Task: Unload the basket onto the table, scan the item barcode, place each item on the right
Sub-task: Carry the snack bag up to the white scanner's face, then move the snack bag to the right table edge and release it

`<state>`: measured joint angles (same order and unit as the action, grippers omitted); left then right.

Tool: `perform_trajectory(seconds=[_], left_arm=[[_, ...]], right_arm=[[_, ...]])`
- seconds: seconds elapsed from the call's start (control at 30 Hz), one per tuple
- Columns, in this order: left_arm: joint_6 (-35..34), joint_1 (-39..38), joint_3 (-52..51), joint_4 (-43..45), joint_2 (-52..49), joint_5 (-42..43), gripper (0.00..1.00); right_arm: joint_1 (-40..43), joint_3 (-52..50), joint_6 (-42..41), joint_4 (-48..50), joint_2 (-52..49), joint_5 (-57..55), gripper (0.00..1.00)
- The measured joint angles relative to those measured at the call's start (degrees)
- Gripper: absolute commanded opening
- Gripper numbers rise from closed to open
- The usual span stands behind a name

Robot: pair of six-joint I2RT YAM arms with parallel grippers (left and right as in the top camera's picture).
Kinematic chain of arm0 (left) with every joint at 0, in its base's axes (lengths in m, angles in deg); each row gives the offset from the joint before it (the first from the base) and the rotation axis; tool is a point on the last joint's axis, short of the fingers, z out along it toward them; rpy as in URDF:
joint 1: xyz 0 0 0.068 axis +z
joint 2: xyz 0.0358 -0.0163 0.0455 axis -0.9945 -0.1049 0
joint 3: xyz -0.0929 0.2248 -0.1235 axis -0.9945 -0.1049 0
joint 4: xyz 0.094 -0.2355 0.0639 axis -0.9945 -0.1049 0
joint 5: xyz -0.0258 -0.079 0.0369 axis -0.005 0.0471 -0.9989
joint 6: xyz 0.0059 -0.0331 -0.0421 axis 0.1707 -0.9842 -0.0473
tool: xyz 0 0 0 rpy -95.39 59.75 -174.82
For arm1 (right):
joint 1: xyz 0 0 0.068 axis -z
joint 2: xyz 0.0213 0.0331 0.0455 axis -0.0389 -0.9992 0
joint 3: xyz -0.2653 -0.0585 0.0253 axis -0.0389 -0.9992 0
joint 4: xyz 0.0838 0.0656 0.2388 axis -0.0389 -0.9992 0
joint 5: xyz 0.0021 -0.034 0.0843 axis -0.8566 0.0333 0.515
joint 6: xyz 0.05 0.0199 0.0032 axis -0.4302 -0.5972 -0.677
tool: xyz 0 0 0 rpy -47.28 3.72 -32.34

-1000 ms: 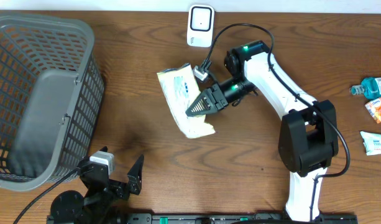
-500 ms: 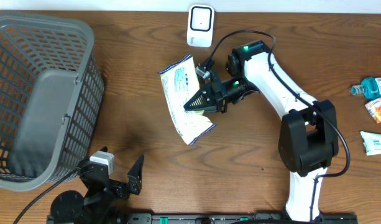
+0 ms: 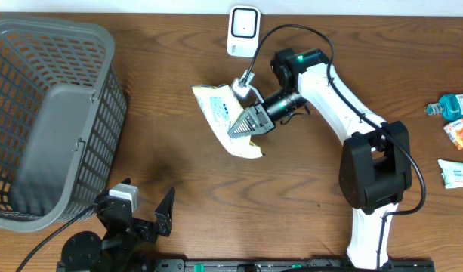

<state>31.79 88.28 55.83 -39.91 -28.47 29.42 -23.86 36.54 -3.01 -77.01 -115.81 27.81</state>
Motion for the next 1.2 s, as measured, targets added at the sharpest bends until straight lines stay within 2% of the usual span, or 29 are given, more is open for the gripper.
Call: perform_trajectory(seconds=[0.2, 0.33, 0.5, 0.67, 0.87, 1.0, 1.2], left_arm=[[0.0, 0.0, 0.0, 0.0, 0.0, -0.02, 0.98], [0.0, 0.0, 0.0, 0.0, 0.0, 0.0, 0.98], [0.0, 0.0, 0.0, 0.0, 0.0, 0.0, 0.98], [0.0, 0.0, 0.0, 0.0, 0.0, 0.0, 0.98], [0.0, 0.0, 0.0, 0.0, 0.0, 0.0, 0.98], [0.0, 0.0, 0.0, 0.0, 0.0, 0.0, 0.98], [0.0, 0.0, 0.0, 0.0, 0.0, 0.0, 0.98]], right_arm=[[-0.87, -0.11, -5.4, 19.65, 0.0, -10.43, 0.01], [-1.9, -0.04, -10.82, 31.85, 0.0, -22.71, 0.01], [-4.98, 0.31, -13.38, 42.69, 0.0, -41.07, 0.01], [-8.7, 0.74, -12.2, 52.78, -0.11, -56.48, 0.01], [-10.69, 1.18, -6.86, 66.62, -2.62, -69.33, 0.01], [-9.75, 2.03, -4.11, 73.64, -6.54, -73.72, 0.01], [-8.5, 8.0, -2.47, 76.22, -14.47, -76.17, 0.01]])
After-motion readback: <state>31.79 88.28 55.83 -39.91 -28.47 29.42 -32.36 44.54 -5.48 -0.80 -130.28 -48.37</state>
